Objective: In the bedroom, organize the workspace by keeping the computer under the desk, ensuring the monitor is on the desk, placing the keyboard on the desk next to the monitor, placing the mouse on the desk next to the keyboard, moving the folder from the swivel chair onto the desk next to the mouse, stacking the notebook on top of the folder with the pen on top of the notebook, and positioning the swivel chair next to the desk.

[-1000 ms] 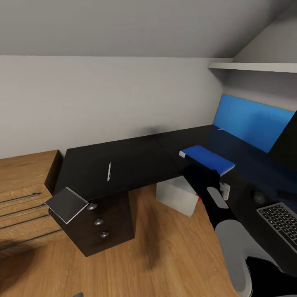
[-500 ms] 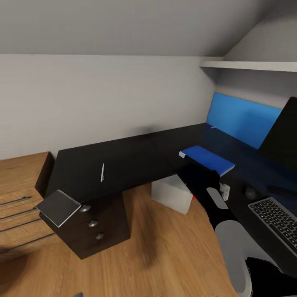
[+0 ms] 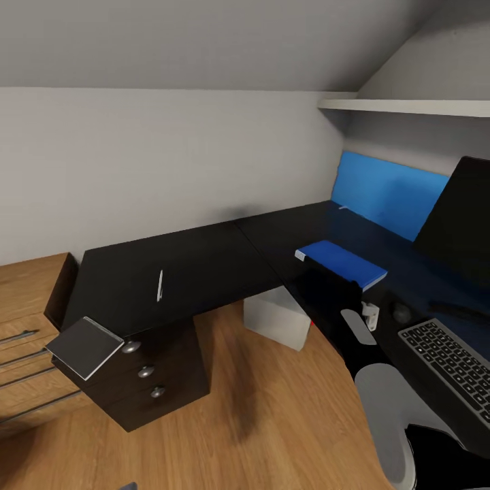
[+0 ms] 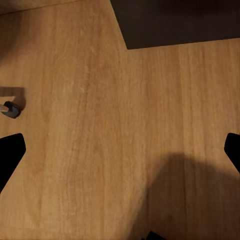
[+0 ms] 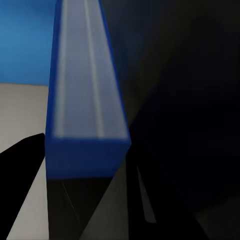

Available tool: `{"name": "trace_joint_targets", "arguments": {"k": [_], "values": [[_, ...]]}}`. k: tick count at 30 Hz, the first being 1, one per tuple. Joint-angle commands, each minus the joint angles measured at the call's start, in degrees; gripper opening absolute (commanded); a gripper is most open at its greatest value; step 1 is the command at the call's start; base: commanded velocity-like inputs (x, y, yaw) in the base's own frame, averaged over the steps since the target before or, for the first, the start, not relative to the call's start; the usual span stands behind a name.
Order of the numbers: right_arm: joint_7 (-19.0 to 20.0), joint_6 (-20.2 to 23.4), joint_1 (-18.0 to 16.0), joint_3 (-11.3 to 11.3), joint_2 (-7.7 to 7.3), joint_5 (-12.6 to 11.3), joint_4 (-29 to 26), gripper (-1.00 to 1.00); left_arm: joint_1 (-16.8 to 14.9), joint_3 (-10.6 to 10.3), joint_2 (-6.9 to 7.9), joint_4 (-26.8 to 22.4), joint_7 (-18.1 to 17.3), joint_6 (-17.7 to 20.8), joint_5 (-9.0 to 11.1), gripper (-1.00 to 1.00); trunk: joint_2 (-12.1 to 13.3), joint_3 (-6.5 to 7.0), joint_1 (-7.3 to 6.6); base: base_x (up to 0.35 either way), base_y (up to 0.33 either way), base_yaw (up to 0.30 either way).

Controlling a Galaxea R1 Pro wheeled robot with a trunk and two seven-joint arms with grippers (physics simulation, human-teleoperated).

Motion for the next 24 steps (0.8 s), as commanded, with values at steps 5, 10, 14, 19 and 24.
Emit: {"name": "trace_joint_targets", "arguments": {"k": [5, 10, 14, 19, 24], "values": [[-0.2, 0.0, 0.0, -0.1, -0.06, -0.2, -0.1, -1.00, 0.0, -0.1, 0.00, 0.0, 0.0, -0.3, 0.6, 1.00, 0.0, -0.05, 0.00, 0.000, 0.000, -0.001], [-0.4, 0.2, 0.0, -0.1, -0.16, -0.2, -0.1, -1.00, 0.0, -0.1, 0.00, 0.0, 0.0, -0.3, 0.6, 1.00, 0.0, -0.05, 0.00, 0.000, 0.000, 0.000], [-0.5, 0.8, 0.0, -0.1, -0.28, -0.2, -0.1, -1.00, 0.0, -0.1, 0.00, 0.0, 0.0, -0.3, 0.6, 1.00, 0.0, -0.05, 0.00, 0.000, 0.000, 0.000], [-1.2, 2.3, 0.0, -0.2, -0.37, -0.2, -0.1, -1.00, 0.0, -0.1, 0.00, 0.0, 0.0, -0.3, 0.6, 1.00, 0.0, -0.05, 0.00, 0.000, 0.000, 0.000], [-2.2, 3.1, 0.0, -0.2, -0.40, -0.2, -0.1, -1.00, 0.0, -0.1, 0.00, 0.0, 0.0, -0.3, 0.6, 1.00, 0.0, -0.05, 0.00, 0.000, 0.000, 0.000]]}}
